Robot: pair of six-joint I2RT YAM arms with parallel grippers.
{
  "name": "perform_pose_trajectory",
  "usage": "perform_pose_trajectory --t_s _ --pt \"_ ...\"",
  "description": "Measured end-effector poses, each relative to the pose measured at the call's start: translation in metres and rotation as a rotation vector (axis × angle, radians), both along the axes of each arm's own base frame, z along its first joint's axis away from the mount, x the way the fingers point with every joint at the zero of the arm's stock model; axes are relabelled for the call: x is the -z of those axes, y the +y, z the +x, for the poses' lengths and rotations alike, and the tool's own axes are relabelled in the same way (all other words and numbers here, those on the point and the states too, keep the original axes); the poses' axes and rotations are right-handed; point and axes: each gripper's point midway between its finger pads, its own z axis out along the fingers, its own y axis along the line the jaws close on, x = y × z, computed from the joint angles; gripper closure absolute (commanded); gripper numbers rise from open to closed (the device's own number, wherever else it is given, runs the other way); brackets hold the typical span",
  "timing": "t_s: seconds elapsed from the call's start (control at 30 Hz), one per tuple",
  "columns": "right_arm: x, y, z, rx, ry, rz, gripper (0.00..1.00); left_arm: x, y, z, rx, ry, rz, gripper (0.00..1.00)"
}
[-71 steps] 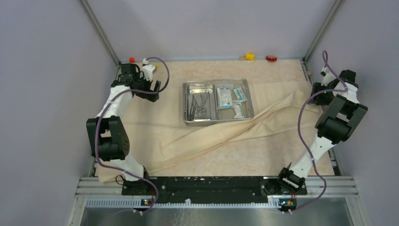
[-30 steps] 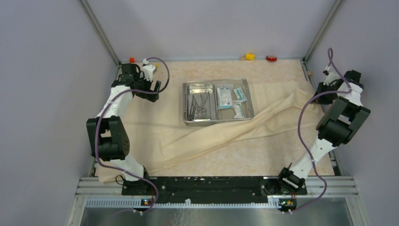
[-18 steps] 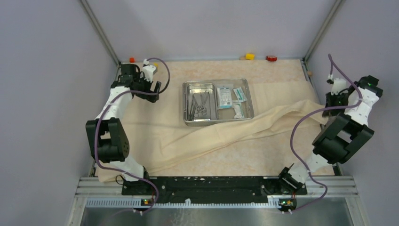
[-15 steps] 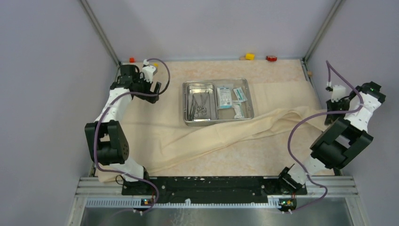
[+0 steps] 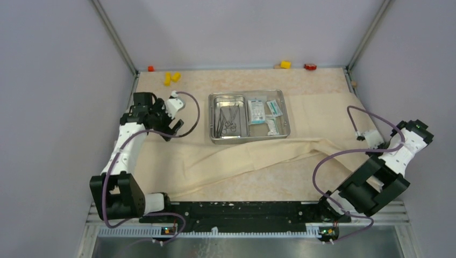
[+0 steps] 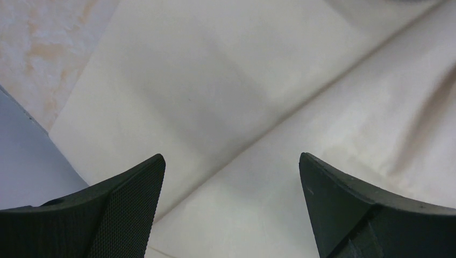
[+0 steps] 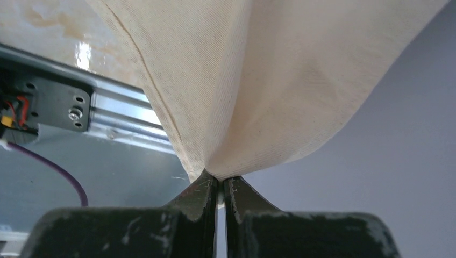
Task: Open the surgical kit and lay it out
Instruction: Smooth out the surgical kit at the center of the board.
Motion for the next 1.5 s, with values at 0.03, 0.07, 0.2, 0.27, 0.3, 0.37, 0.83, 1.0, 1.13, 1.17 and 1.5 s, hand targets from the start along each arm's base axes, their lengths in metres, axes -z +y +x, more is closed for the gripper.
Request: perform_pose_trajectory --t_s 0.03,0.07,0.2,0.27,0.3,0.37,0.83,1.0,1.13,1.17,1.5 --pt "0.002 0.000 -0.006 -0.016 0.022 -0.010 1.00 0.003 0.002 -0.012 0.033 0.014 0.032 0.01" --pt "0.004 -0.001 -0.012 -0.033 0.045 -0.018 1.00 0.007 0.003 -0.025 0.066 0.031 0.064 0.01" --pt "0.009 -0.008 -0.027 -0.081 0.116 -0.052 1.00 0.027 0.010 -0.075 0.194 0.103 0.179 0.01" --pt "0.008 -0.016 -0.031 -0.098 0.135 -0.079 1.00 0.038 0.012 -0.099 0.261 0.145 0.220 0.01" --pt "0.006 -0.020 -0.032 -0.108 0.144 -0.096 1.00 0.043 0.012 -0.111 0.296 0.164 0.234 0.01" --pt "0.004 -0.027 -0.032 -0.127 0.154 -0.124 1.00 0.047 0.011 -0.127 0.355 0.185 0.248 0.01" --pt "0.024 -0.068 -0.020 -0.179 0.230 -0.192 1.00 0.077 0.014 -0.179 0.659 0.344 0.323 0.01" --pt "0.031 -0.076 -0.012 -0.172 0.232 -0.183 1.00 0.083 0.011 -0.188 0.717 0.383 0.296 0.01" --pt "0.032 -0.076 -0.003 -0.176 0.222 -0.192 1.00 0.093 0.002 -0.193 0.755 0.379 0.253 0.05" --pt "0.032 -0.075 -0.001 -0.178 0.220 -0.193 1.00 0.096 0.001 -0.195 0.764 0.384 0.248 0.06" --pt "0.037 -0.070 0.012 -0.208 0.249 -0.203 1.00 0.132 0.017 -0.210 0.802 0.497 0.304 0.09"
